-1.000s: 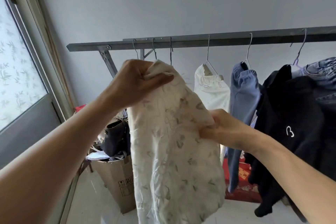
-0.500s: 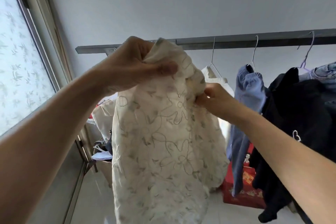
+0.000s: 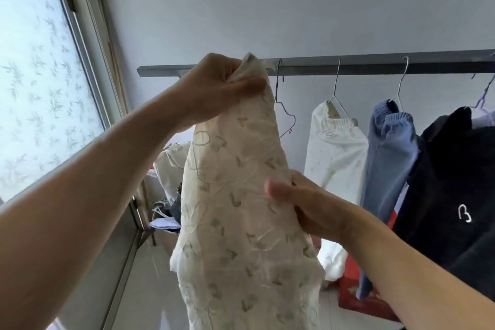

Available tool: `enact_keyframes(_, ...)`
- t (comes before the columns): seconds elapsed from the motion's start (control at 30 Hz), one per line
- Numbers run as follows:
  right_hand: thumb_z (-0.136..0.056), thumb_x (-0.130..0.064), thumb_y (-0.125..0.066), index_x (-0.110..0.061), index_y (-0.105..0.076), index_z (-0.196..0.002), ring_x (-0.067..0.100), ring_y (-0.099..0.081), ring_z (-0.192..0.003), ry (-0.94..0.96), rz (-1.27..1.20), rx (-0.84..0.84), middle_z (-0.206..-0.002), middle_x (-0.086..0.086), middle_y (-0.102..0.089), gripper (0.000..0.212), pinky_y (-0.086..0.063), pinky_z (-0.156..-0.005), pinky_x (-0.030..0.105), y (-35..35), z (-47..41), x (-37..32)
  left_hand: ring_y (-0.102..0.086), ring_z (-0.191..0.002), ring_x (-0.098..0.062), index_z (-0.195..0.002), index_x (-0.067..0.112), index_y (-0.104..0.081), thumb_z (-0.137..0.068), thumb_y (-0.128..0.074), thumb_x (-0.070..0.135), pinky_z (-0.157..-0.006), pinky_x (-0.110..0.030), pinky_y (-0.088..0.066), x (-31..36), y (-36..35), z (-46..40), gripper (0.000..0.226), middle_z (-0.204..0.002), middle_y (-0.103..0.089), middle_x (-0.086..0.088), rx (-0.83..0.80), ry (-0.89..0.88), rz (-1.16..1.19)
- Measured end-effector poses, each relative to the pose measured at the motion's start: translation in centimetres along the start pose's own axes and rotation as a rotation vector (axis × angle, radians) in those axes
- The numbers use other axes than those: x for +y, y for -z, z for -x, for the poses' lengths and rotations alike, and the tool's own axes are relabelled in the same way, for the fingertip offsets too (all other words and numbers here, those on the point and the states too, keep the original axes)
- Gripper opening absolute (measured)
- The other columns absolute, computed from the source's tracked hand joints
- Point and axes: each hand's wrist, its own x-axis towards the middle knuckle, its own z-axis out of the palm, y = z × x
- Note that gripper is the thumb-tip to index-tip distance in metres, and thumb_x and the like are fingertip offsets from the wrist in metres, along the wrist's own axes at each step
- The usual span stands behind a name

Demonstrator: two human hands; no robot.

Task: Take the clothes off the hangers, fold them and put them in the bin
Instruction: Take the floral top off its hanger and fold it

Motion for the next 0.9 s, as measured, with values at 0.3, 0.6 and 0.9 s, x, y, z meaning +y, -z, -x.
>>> enact_keyframes(0.3, -0.081, -0.029, -0.064, -0.006, -0.072, -0.106, 0.029, -0.071, -0.097, -0.033, -0.020, 0.231, -0.107, 0.016, -0.073, 0.035, -0.060, -0.081, 0.036, 0.7, 0.3, -0.5, -0.064, -0.086, -0.009, -0.111, 0.027, -0.055, -0.075, -0.071, 0.062, -0.069, -0.027, -0.046, -4.5, 1.0, 1.3, 0.053, -0.101, -0.072, -0.002, 0.279, 0.239, 0.037)
enact_keyframes(0.6, -0.084, -0.025, -0.061, -0.015, -0.075, -0.101, 0.025, -0.072, -0.096, 0.023, -0.139, 0.308, -0.106, 0.011, -0.074, 0.023, -0.059, -0.076, 0.033, 2.4, 0.6, -1.1, -0.067, -0.108, -0.034, -0.110, 0.019, -0.077, -0.052, -0.061, 0.087, -0.088, -0.049, -0.057, -7.5, -7.5, 11.6, 0.091, -0.120, -0.068, -0.021, -0.151, 0.698, 1.103)
enact_keyframes(0.9, -0.085, -0.025, -0.073, -0.014, -0.047, -0.139, 0.022, -0.068, -0.107, 0.053, 0.110, 0.678, -0.127, 0.005, -0.064, 0.061, -0.057, -0.088, 0.038, 2.6, 0.6, -0.3, -0.069, -0.086, -0.038, -0.142, 0.045, -0.042, -0.088, -0.066, 0.010, -0.079, -0.055, -0.058, -6.2, -8.3, 10.8, 0.068, -0.101, -0.070, -0.029, 0.145, 0.278, 0.662)
